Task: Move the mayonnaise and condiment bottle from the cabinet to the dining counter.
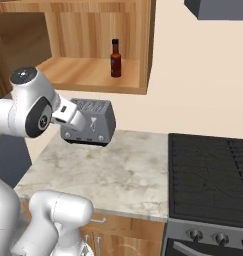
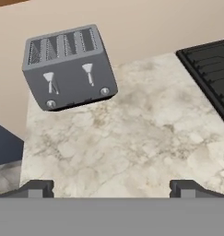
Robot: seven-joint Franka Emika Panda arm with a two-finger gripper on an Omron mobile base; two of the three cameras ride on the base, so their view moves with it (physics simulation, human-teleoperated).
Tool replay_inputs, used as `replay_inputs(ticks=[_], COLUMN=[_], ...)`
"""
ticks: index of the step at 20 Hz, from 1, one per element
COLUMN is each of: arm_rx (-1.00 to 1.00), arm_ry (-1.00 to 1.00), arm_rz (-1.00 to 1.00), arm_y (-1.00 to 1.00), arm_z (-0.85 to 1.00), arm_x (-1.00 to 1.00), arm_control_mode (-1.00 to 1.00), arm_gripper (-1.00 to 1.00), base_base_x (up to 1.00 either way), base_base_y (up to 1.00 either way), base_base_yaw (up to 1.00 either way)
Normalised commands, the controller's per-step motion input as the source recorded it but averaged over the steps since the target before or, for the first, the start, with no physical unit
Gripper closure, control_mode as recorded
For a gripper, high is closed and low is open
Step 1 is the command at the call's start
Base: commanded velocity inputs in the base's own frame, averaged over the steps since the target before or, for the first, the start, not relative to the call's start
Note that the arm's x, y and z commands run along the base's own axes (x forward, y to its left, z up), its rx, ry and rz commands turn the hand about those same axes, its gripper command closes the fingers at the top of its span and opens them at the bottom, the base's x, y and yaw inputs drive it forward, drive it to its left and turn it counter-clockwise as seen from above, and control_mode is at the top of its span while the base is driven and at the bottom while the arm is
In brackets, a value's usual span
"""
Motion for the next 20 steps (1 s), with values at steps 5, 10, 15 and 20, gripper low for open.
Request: replay_inputs(ticks=[5, 10, 15, 20], arm_rx=[-0.13, -0.09, -0.08, -0.07], arm_ry=[0.07, 0.00, -0.02, -0.18], arm_rz=[-0.09, -0.11, -0.11, -0.09], arm_y=[0.00, -0.10, -0.19, -0.18], arm_z=[0.46, 0.27, 0.16, 0.00], arm_x=[0.00, 0.00, 0.00, 0.05], arm_control_mode=[-1.00, -1.00, -1.00, -1.00], arm_gripper=[-1.00, -1.00, -1.00, -1.00], base_base_x=[0.00, 0.00, 0.00, 0.00], base_base_y=[0.00, 0.00, 0.00, 0.00], base_base_yaw=[0.00, 0.00, 0.00, 0.00])
